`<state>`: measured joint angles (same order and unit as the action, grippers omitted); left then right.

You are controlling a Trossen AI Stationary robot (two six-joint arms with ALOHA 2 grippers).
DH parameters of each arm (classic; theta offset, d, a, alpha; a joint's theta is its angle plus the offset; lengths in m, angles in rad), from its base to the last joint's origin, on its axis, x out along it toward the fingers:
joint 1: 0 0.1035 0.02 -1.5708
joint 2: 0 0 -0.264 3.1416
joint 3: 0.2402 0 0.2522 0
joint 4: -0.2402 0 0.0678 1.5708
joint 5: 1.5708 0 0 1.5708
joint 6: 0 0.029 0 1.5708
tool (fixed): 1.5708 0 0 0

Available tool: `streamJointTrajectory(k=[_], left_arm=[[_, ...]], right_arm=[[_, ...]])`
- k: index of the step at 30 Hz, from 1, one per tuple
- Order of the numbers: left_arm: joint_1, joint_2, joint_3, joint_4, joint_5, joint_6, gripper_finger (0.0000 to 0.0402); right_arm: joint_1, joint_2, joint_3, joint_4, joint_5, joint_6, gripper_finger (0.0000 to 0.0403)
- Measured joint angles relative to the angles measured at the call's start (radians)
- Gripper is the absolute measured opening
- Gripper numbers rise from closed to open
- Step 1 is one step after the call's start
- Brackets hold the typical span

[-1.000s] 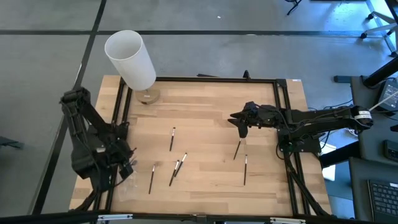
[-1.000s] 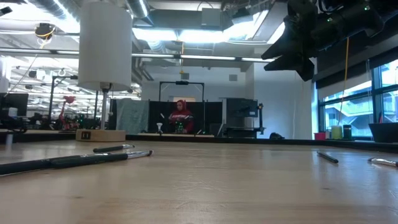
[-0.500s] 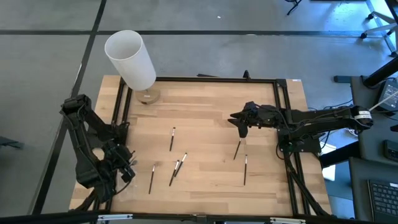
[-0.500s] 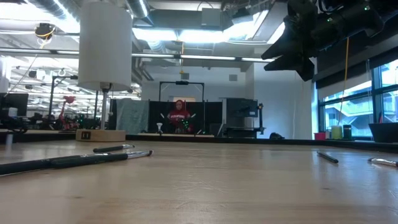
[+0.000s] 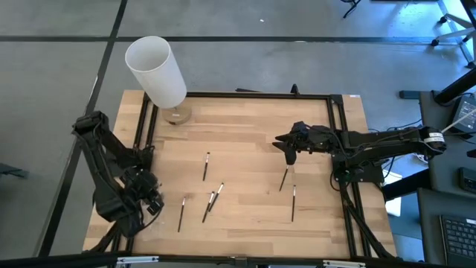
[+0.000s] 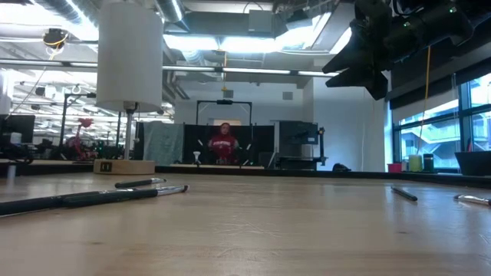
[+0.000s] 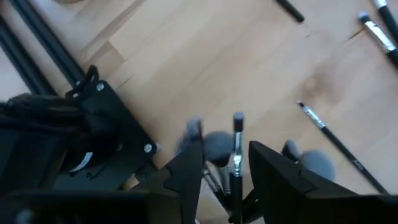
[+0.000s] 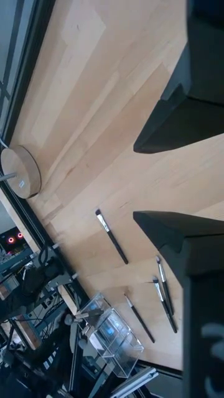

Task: Pick & Place Makeup Supplies
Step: Put the makeup brush into the transparent organizer

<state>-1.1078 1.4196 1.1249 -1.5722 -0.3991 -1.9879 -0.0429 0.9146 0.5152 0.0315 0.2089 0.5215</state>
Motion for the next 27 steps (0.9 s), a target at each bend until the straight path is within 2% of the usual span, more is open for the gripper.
streamJointTrajectory(k=[11,18,23,27], left_arm=[[0.218,-0.011,0.064,0.012,-0.115,0.214,0.0132],[0.414,0.078,0.064,0.095,0.06,0.441,0.013],[0.477,0.141,0.064,0.122,0.245,0.563,0.0122],[0.489,0.168,0.064,0.106,0.262,0.604,0.0113]], right_arm=[[0.0,0.0,0.0,0.0,0.0,0.001,0.0162],[0.0,0.0,0.0,0.0,0.0,0.001,0.0162],[0.0,0.0,0.0,0.0,0.0,-0.003,0.0162],[0.0,0.0,0.0,0.0,0.0,-0.005,0.0162]])
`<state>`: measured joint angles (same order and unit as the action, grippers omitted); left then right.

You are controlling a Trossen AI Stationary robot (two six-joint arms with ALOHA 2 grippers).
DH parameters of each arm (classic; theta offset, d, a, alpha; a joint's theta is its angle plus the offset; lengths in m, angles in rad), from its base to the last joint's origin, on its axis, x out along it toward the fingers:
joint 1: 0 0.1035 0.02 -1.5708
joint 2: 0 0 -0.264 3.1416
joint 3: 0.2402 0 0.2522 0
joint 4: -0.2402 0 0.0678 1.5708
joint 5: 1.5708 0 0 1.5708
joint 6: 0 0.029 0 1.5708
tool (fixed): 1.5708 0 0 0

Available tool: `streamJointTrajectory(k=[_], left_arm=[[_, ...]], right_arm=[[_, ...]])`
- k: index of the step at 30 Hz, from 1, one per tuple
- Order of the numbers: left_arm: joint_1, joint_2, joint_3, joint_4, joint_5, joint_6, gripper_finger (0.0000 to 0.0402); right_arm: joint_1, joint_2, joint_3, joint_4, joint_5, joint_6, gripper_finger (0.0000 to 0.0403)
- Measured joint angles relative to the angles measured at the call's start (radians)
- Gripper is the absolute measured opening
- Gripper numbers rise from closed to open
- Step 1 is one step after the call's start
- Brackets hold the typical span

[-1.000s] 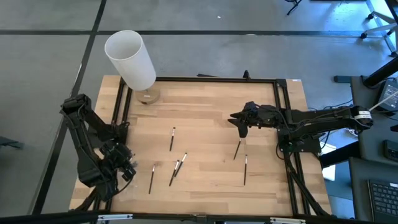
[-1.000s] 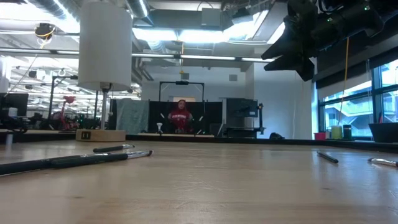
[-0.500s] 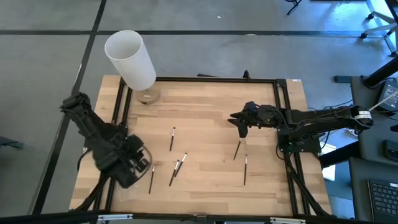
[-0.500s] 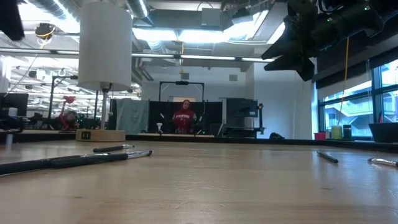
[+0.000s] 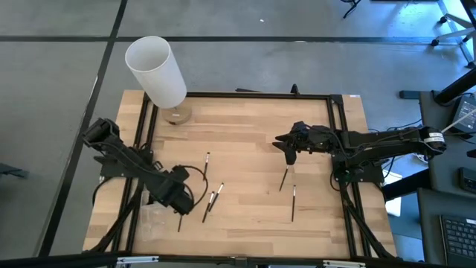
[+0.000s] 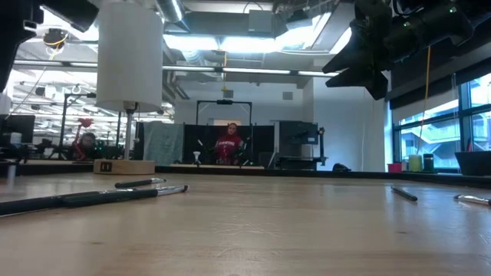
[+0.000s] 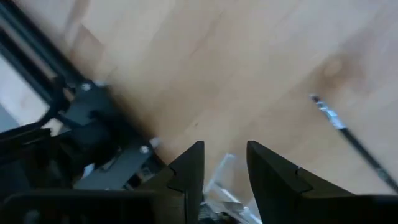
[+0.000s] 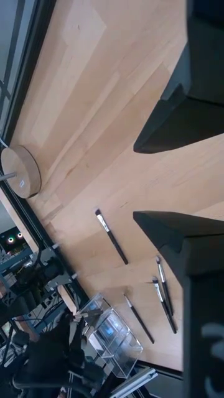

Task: Pick & Place Makeup Supplies
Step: Put the makeup brush into the transparent organizer

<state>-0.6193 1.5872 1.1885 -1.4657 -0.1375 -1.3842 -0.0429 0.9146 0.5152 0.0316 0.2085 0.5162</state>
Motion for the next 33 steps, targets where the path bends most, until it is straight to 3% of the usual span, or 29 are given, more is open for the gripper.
streamJointTrajectory(k=[5,10,24,29,33], left_arm=[[0.0,0.016,0.0,-0.105,0.004,-0.04,0.0101],[0.0,0.014,0.001,-0.105,0.044,-0.062,0.0089],[-0.012,0.014,0.002,-0.105,0.281,-0.066,0.0063],[-0.026,0.014,0.02,-0.105,0.258,-0.063,0.0056],[-0.038,0.014,0.074,-0.106,0.145,-0.071,0.0048]], right_arm=[[0.0,0.0,0.0,0.0,0.0,0.003,0.0162],[0.0,0.0,0.0,0.0,-0.001,0.003,0.0162],[0.0,0.0,0.0,-0.001,-0.001,0.003,0.0162],[0.0,0.0,0.0,-0.001,-0.002,0.002,0.0162],[0.0,0.0,0.0,-0.001,-0.002,0.007,0.0162]])
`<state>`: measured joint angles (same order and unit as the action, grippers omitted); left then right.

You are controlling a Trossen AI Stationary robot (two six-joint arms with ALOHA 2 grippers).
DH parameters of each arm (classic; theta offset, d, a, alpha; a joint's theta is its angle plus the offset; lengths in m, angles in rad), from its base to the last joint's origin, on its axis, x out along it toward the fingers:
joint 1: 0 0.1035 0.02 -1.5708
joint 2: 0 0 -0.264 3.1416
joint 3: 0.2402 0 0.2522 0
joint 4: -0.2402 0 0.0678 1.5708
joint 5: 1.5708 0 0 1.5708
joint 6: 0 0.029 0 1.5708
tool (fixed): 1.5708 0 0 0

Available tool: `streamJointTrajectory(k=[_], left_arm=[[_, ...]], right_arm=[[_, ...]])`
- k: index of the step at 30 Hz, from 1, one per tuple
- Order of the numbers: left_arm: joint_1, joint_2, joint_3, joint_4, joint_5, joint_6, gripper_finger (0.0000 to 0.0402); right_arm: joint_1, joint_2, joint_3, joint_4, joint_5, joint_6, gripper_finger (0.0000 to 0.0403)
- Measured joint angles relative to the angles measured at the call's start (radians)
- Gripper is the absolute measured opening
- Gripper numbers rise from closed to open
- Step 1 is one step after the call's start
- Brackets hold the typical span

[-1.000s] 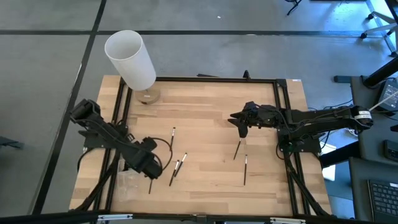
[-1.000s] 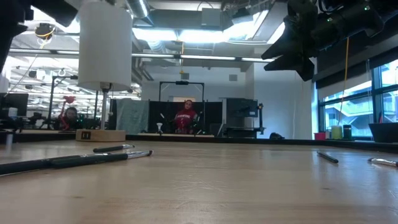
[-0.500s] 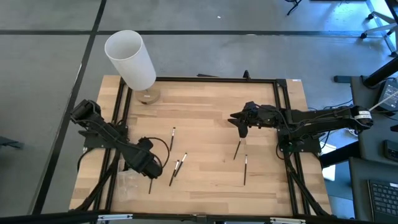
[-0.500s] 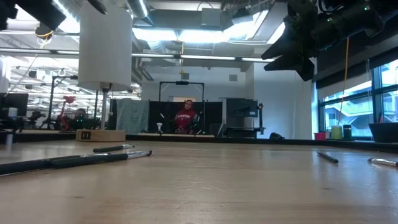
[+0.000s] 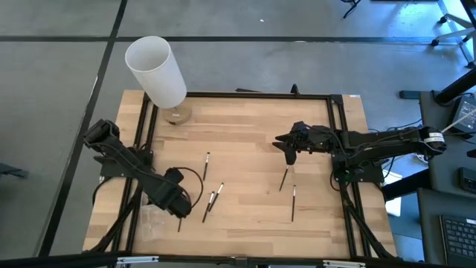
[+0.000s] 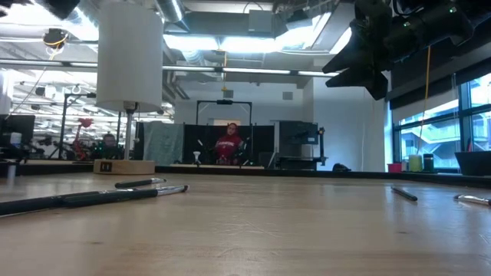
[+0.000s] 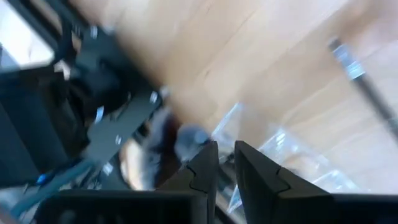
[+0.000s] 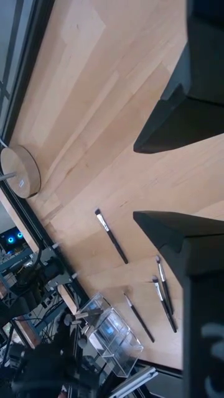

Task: Pick & Place Makeup Supplies
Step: Put the makeup brush into the transparent organizer

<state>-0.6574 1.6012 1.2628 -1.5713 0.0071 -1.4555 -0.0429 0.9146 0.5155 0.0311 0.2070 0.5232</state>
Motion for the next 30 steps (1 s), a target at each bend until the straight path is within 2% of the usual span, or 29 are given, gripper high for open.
streamJointTrajectory(k=[10,14,18,21,25,30], left_arm=[[-0.038,-0.001,0.163,0.0,-0.275,0.023,0.0035],[-0.055,-0.002,0.206,0.047,-0.353,0.117,0.0035],[-0.089,0.0,0.208,0.214,-0.349,0.254,0.003],[-0.125,0.016,0.18,0.303,-0.352,0.269,0.0026],[-0.178,0.051,0.141,0.262,-0.28,0.149,0.0019],[-0.222,0.108,0.131,0.112,-0.16,0.028,0.0011]], right_arm=[[0.0,0.0,0.0,0.0,0.0,0.0,0.0162],[0.0,0.0,0.0,0.0,-0.001,0.0,0.0162],[0.0,0.0,0.0,0.0,-0.001,-0.002,0.0162],[0.0,0.0,0.0,-0.001,-0.001,-0.005,0.0162],[0.0,0.0,0.0,-0.008,-0.001,-0.006,0.0162],[0.0,0.0,0.0,-0.008,-0.001,0.0,0.0162]])
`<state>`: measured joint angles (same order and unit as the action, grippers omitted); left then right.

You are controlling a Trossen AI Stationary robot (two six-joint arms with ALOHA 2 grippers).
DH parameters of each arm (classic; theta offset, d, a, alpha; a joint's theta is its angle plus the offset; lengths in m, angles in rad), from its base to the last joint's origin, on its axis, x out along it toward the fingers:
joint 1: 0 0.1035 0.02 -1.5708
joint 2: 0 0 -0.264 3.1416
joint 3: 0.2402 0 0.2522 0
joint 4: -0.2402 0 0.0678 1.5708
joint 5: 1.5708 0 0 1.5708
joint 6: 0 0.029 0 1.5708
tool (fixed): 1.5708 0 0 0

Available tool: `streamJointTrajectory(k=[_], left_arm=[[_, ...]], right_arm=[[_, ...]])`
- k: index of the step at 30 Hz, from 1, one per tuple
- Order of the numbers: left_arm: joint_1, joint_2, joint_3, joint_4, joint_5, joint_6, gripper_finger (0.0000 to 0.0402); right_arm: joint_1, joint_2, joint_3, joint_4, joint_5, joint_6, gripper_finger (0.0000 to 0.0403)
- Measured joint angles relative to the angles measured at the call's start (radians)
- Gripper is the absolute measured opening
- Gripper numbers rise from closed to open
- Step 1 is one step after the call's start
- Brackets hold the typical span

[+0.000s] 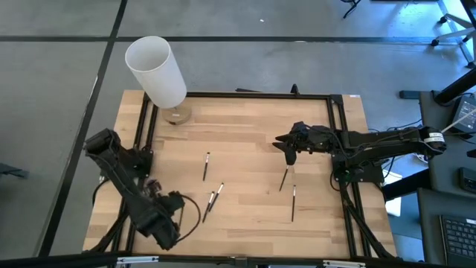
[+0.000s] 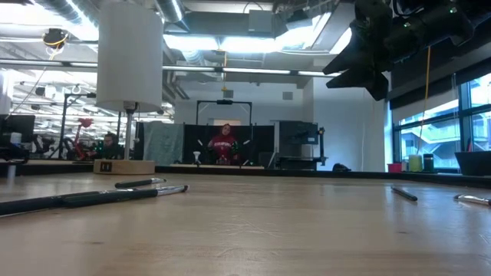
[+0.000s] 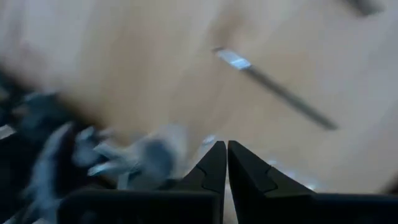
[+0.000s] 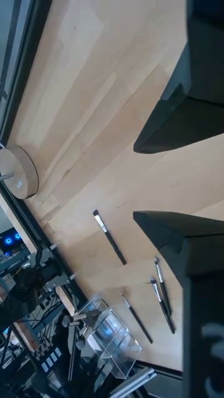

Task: Pick & Place Makeup Supplies
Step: Put the makeup brush into the transparent organizer

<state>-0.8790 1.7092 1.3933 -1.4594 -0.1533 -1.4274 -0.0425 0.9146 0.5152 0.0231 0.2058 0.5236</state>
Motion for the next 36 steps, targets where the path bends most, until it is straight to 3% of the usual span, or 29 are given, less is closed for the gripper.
streamJointTrajectory(k=[4,19,22,27,29,33,36], left_arm=[[-0.008,0.025,0.0,-0.112,-0.012,-0.067,0.0007],[0.143,0.016,-0.049,-0.112,-0.031,-0.028,0.0004],[0.192,0.016,-0.048,-0.112,-0.132,0.0,0.0004],[0.309,0.016,-0.043,-0.096,-0.448,0.002,0.0004],[0.375,0.016,-0.043,-0.064,-0.526,0.032,0.0009],[0.511,0.016,-0.054,0.077,-0.564,0.154,0.0046],[0.597,0.016,-0.085,0.222,-0.507,0.259,0.0089]], right_arm=[[0.0,0.0,0.0,0.0,0.0,0.011,0.0162],[0.0,0.0,0.0,0.0,0.0,0.007,0.0162],[0.0,0.0,0.0,0.0,0.001,0.009,0.0162],[0.0,0.0,0.0,0.009,0.003,0.022,0.0162],[0.0,0.0,0.0,0.018,0.004,0.026,0.0162],[0.0,0.0,0.0,0.024,0.061,0.049,0.0162],[0.0,0.0,0.0,0.023,0.09,0.049,0.0162]])
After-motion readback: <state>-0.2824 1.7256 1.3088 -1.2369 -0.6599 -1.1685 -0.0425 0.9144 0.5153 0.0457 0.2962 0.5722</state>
